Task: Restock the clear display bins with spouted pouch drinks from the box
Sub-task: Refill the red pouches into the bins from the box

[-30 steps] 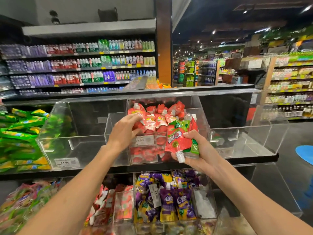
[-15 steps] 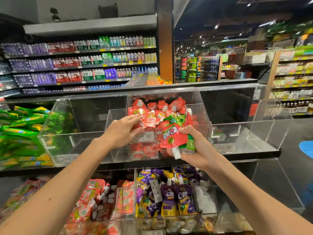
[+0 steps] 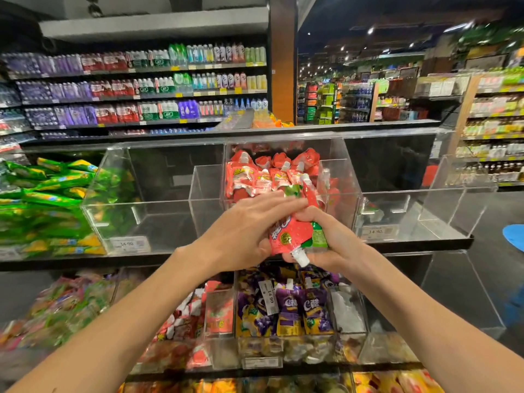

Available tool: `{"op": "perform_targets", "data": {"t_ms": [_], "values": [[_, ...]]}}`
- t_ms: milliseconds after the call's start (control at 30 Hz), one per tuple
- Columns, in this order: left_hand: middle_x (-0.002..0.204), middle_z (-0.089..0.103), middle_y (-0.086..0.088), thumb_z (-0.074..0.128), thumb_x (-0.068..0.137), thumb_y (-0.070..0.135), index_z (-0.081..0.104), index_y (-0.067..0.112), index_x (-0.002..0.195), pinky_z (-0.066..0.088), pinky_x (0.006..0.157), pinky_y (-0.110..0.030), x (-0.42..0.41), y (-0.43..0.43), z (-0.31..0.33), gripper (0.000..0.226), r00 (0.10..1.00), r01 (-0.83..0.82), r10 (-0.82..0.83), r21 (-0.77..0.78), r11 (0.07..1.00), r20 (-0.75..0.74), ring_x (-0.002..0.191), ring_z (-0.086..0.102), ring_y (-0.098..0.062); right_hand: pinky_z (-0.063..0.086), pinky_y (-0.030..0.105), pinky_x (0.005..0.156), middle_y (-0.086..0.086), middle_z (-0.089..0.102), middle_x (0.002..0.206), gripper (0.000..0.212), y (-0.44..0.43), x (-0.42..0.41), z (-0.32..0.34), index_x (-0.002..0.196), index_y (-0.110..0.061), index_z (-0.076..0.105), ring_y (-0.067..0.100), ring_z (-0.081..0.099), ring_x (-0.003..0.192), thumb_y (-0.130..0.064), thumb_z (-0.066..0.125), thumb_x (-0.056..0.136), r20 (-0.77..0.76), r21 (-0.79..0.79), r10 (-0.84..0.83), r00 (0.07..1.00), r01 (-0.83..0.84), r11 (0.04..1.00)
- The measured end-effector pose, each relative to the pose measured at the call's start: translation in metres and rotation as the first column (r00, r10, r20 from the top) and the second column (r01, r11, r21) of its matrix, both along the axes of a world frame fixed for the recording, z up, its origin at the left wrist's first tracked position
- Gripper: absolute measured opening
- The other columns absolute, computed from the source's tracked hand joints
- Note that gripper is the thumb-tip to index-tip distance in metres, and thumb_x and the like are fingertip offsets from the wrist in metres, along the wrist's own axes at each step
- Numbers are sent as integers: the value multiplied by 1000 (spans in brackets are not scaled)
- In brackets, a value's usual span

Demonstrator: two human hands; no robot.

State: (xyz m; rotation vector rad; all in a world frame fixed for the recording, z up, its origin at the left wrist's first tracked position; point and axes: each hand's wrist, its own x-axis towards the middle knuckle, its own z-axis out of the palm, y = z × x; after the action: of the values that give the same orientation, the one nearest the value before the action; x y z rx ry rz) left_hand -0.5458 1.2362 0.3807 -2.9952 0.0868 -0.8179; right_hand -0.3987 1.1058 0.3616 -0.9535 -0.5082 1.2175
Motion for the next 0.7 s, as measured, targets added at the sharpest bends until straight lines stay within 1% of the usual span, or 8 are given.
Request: {"op": "perform_targets", "data": {"t_ms": [100, 167, 300, 367, 467, 567, 633, 700], "values": [[141, 54, 2, 82, 77, 31, 38, 25, 151, 42, 109, -38, -7, 4, -4, 86, 999, -15, 11, 88, 996, 45, 131, 47, -16, 58, 41, 65, 14, 74, 104, 53, -5, -6, -2, 121, -11, 62, 27, 74, 85, -26, 74, 71, 53, -48, -12, 999, 14, 999], [129, 60, 2, 75, 76, 55, 38, 24, 151, 45, 102, -39, -13, 8, -10, 89, 998, -56, 53, 86, 995, 45, 118, 55, -16, 57, 48, 79, 16, 72, 113, 52, -8, -9, -5, 122, -9, 62, 30, 73, 97, -25, 74, 74, -46, -23, 2, 999, -3, 1000], [117, 60, 10, 83, 68, 53, 58, 26, 133, 48, 98, -32, -20, 2, -34, 75, 998, -53, 56, -233, 971, 4, 108, 54, -9, 45, 56, 100, 22, 67, 121, 63, -13, -14, -9, 124, -1, 59, 37, 68, 107, -9, 81, 66, -178, 57, 74, 981, -64, 996], [103, 58, 14, 85, 64, 52, 70, 26, 104, 48, 86, -30, -19, -1, -41, 50, 997, -17, 45, -380, 925, 67, 98, 54, -9, 47, 55, 97, 18, 73, 105, 40, -14, -15, -11, 112, -2, 62, 33, 72, 92, -9, 69, 73, -167, 58, 47, 985, -38, 998], [92, 54, 19, 84, 62, 57, 66, 36, 81, 46, 73, -25, -16, -4, -55, 33, 983, 134, -48, -509, 850, 179, 88, 55, -10, 56, 49, 78, 13, 71, 88, 37, -18, -17, -17, 108, -4, 59, 28, 70, 78, -10, 66, 72, -79, 28, 13, 997, -11, 1000], [94, 56, 18, 90, 66, 37, 69, 32, 79, 53, 63, -34, -15, -7, -69, 25, 933, 355, -181, -715, 603, 310, 84, 65, -10, 57, 45, 66, 7, 66, 72, 32, -28, -11, -26, 97, -7, 61, 20, 64, 61, -9, 73, 68, 4, -15, -53, 999, 53, 998], [110, 56, 11, 90, 64, 43, 72, 37, 81, 56, 75, -48, -14, -8, -70, 26, 936, 348, -143, -770, 535, 323, 98, 66, -22, 54, 47, 74, 5, 66, 70, 27, -38, -6, -33, 93, -8, 62, 18, 62, 59, -8, 73, 69, 68, -49, -88, 994, 91, 995], [134, 50, 10, 88, 61, 53, 74, 40, 78, 47, 101, -37, -12, -9, -66, 26, 951, 285, -103, -700, 655, 291, 122, 54, -19, 53, 47, 75, 6, 68, 73, 24, -48, -2, -38, 93, -8, 65, 20, 65, 64, -11, 70, 70, 126, -98, -87, 988, 99, 990]]}}
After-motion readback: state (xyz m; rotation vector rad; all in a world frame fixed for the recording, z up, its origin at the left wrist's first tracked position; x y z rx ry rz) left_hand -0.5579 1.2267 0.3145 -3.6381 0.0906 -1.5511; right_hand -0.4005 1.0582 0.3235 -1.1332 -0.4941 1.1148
